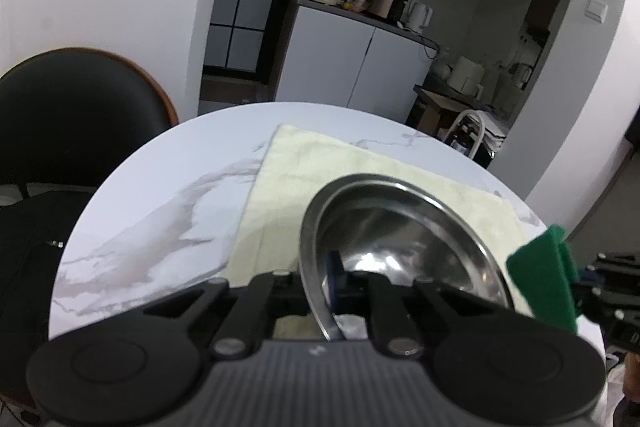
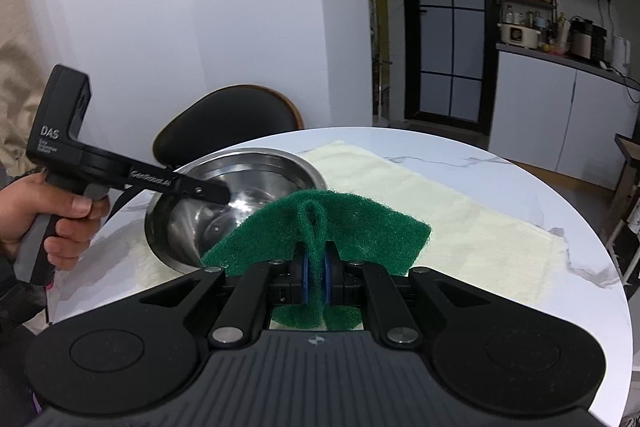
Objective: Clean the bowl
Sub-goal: 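Grasp the steel bowl rim with the left gripper while the right lifts the pad, then tilt the bowl up with the left gripper while the right brings the pad inside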
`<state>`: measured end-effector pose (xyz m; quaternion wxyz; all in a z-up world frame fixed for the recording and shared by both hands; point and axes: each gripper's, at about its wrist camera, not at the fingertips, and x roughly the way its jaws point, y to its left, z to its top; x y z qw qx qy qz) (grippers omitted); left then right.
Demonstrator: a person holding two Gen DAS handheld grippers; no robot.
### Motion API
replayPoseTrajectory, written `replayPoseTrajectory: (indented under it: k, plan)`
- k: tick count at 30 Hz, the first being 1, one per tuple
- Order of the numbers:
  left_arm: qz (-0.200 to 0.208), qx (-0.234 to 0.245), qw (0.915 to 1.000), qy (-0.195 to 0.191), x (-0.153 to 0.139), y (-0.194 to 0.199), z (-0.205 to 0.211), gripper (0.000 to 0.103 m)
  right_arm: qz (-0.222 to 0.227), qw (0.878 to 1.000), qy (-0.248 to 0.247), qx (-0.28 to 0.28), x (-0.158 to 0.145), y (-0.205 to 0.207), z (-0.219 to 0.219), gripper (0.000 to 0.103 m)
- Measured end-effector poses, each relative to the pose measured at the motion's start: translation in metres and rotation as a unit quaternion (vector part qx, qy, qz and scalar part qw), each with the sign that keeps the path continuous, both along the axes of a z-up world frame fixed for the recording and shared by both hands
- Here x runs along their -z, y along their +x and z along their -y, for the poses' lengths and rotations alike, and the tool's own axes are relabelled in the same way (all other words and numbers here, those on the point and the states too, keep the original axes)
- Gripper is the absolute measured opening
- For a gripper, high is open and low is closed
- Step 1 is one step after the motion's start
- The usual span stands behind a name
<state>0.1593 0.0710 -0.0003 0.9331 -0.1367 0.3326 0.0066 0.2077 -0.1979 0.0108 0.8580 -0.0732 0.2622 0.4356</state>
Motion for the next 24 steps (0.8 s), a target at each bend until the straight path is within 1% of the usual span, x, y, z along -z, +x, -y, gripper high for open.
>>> replayPoseTrajectory:
  k: [8, 17, 20, 24]
  plan:
    - [0.012, 0.014, 0.9998, 0.011, -0.005, -0.001, 0.011, 0.008, -0.005, 1.0, -0.011, -0.023, 0.006, -0.001, -0.007, 0.008]
    - [0.03, 0.026, 0.9992, 0.009, -0.01, -0.007, 0.019, 0.013, -0.002, 0.999, -0.025, -0.036, 0.01, -0.008, -0.01, 0.008]
    - [0.039, 0.031, 0.9987, 0.011, -0.013, -0.008, 0.024, 0.013, -0.004, 0.999, -0.027, -0.043, 0.011, -0.013, -0.012, 0.008]
    - [0.046, 0.049, 0.9978, 0.0, -0.014, -0.007, 0.029, 0.011, -0.007, 0.998, -0.037, -0.054, 0.014, -0.015, -0.017, 0.008]
